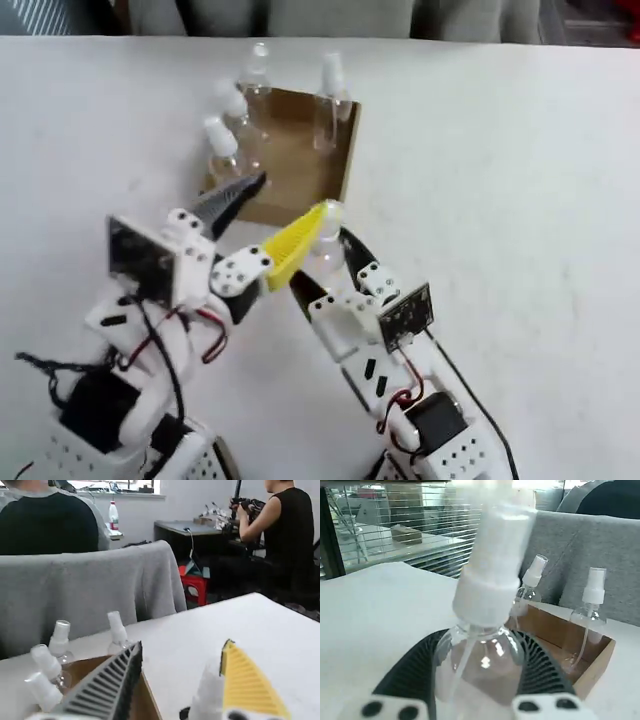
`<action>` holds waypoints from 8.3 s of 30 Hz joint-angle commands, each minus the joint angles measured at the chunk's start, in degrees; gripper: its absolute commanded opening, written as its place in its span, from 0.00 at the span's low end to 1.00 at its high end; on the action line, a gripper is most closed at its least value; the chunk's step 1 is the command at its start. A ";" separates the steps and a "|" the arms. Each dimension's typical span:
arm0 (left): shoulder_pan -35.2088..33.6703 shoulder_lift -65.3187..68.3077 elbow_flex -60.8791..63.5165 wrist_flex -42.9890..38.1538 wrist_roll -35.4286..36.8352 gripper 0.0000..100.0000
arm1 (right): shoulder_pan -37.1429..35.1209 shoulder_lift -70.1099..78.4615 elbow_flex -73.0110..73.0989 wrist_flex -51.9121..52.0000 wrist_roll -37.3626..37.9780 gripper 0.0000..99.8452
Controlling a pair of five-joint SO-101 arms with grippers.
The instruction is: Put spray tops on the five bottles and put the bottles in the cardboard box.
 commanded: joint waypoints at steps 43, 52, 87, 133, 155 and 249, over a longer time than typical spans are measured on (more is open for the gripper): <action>-21.67 -27.74 45.63 -2.02 7.56 0.06 | 9.89 53.14 -30.15 -33.98 -0.26 0.02; -21.49 -27.74 45.63 1.14 0.26 0.06 | 11.91 79.08 -36.22 -55.60 -0.35 0.02; -21.76 -27.74 45.63 1.14 0.00 0.06 | 15.16 127.43 -58.81 -80.22 -0.18 0.02; -21.93 -27.74 45.63 1.23 0.00 0.06 | 12.79 134.64 -62.51 -72.22 4.66 0.14; -21.93 -27.74 45.63 1.85 -0.09 0.06 | 11.30 129.01 -57.23 -72.13 4.66 0.27; -22.02 -27.74 45.63 34.37 -9.67 0.06 | 33.80 1.10 0.62 55.69 1.05 0.02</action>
